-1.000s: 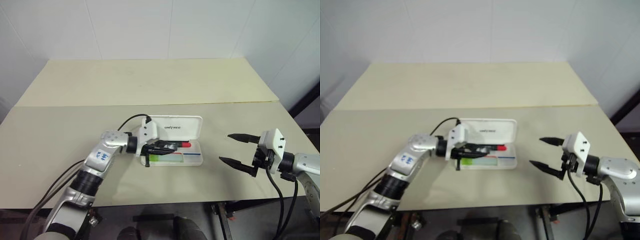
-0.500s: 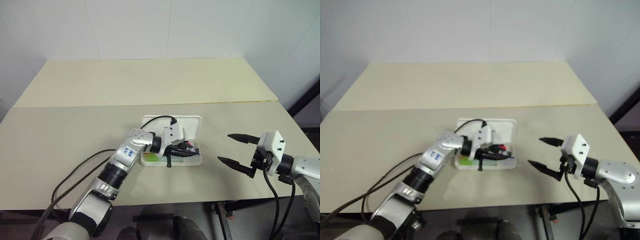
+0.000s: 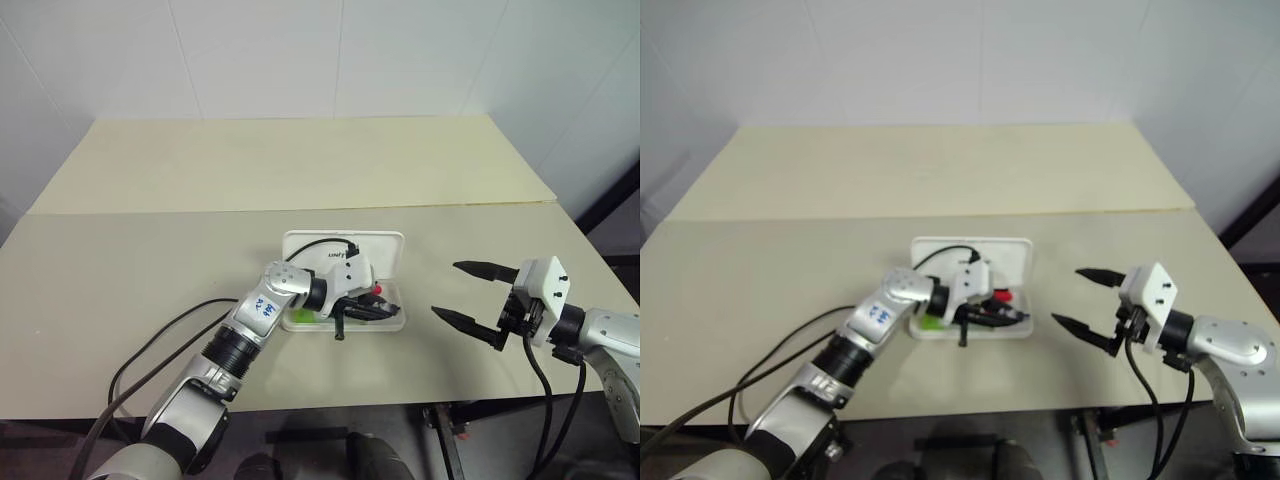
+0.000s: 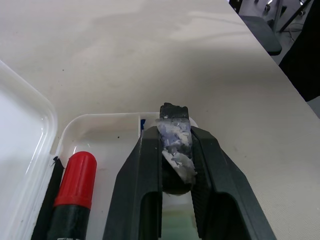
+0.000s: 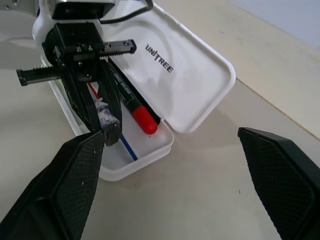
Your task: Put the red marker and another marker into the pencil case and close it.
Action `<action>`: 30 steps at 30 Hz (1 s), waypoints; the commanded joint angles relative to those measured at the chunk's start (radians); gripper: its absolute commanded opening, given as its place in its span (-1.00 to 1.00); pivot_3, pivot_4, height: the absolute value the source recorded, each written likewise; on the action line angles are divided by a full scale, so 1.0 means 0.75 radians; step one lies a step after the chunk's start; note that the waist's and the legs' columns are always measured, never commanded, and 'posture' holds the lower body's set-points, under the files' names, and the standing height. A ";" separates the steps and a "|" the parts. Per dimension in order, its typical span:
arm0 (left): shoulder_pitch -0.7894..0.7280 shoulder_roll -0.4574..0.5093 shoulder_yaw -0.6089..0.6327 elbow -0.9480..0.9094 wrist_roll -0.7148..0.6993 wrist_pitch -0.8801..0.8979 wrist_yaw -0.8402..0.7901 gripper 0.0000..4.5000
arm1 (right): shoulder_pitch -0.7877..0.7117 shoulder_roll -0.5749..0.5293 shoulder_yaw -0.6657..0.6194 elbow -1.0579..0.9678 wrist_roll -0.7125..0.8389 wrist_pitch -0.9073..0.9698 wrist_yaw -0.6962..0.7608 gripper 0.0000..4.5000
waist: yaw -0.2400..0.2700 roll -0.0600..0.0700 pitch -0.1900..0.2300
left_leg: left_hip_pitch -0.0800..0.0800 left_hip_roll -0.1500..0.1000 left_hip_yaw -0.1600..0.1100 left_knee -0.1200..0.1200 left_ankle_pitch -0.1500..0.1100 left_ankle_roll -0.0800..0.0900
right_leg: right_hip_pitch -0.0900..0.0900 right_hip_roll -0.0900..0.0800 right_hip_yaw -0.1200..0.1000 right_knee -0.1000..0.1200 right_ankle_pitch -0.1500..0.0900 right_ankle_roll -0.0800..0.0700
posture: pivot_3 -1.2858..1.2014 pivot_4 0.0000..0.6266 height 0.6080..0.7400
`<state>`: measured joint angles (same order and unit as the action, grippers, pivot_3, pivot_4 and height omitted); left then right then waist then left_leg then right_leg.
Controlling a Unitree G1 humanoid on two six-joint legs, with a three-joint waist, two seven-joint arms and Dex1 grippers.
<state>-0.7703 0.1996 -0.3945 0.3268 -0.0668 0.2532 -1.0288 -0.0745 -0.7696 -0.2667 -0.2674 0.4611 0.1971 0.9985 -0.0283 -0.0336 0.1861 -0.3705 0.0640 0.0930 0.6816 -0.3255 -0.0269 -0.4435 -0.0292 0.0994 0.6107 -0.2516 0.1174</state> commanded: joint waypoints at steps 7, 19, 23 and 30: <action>-0.012 -0.004 0.004 -0.045 -0.008 0.003 -0.014 0.18 | -0.029 0.008 0.004 -0.037 0.023 -0.007 -0.016 1.00 | 0.000 0.000 0.000 | 0.000 0.000 0.000 0.000 0.000 0.000 | 0.000 0.000 0.000 0.000 0.000 0.000 | 0.03 -0.52 1.00; 0.050 0.095 0.134 -0.280 -0.117 0.085 -0.040 0.98 | -0.091 0.023 0.051 0.014 0.008 -0.019 0.001 1.00 | -0.003 0.000 0.000 | 0.001 0.000 0.000 0.000 0.000 0.000 | 0.000 0.000 0.000 0.000 0.000 0.000 | 0.03 -0.52 1.00; 0.177 0.233 0.247 -0.482 -0.223 0.116 -0.089 0.98 | -0.115 0.030 0.074 0.047 0.002 -0.038 0.014 1.00 | -0.007 0.000 0.000 | 0.002 0.000 -0.001 -0.001 0.000 0.000 | 0.000 0.002 0.001 0.002 0.000 0.000 | 0.03 -0.52 1.00; 0.387 0.502 0.532 -0.557 -0.358 0.115 -0.113 0.98 | -0.188 0.026 0.092 0.143 0.011 -0.077 0.101 1.00 | -0.006 0.000 0.000 | 0.002 0.000 0.000 0.000 0.000 0.000 | 0.000 0.001 0.002 0.003 0.001 0.000 | 0.03 -0.52 1.00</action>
<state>-0.4945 0.5522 -0.0555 -0.0770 -0.3032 0.3604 -1.1078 -0.1977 -0.7423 -0.1888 -0.1723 0.4528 0.1652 1.0549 -0.0326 -0.0333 0.1862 -0.3685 0.0644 0.0927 0.6819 -0.3255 -0.0269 -0.4437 -0.0281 0.1006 0.6129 -0.2511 0.1177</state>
